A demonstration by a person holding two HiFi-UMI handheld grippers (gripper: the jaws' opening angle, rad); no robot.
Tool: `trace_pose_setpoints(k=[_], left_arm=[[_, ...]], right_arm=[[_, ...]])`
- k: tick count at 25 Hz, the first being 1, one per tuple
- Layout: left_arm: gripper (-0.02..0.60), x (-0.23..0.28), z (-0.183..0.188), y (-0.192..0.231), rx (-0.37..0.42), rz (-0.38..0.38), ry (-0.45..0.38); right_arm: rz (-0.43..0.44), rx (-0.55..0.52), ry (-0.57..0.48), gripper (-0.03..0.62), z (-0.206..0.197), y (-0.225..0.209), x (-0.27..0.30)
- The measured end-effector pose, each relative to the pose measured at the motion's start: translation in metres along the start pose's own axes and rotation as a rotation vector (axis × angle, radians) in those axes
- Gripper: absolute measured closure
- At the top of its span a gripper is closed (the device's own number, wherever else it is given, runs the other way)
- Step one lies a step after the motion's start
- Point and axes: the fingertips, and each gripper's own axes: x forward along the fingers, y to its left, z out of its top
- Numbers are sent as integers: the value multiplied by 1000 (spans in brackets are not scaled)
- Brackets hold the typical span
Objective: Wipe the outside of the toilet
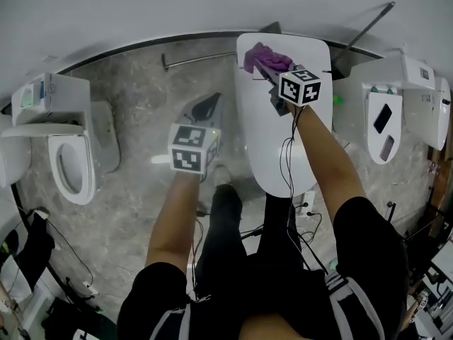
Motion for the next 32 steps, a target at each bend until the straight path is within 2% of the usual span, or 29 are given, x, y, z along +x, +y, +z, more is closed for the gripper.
trace_pose_setpoints(k=[4, 8, 13, 16, 21, 28, 32], left_arm=[[574, 22, -15, 13, -127, -49, -24], [574, 30, -30, 32, -136, -34, -22], [574, 37, -51, 44, -191, -9, -12], [574, 43, -63, 47, -208, -4, 3], [574, 52, -68, 45, -217, 6, 6], [574, 68, -76, 36, -234, 23, 11], [574, 80, -80, 19, -233, 18, 27]], right_arm=[[-29, -52, 87, 474, -33, -32, 39], [-51, -85, 152, 474, -59, -47, 73], [-83, -104, 250, 474, -86, -66, 102], [-132, -42, 288, 474, -88, -83, 112], [-170, -78, 351, 474, -83, -91, 120], [-220, -37, 328, 476, -76, -110, 118], [-230, -61, 326, 476, -73, -124, 110]])
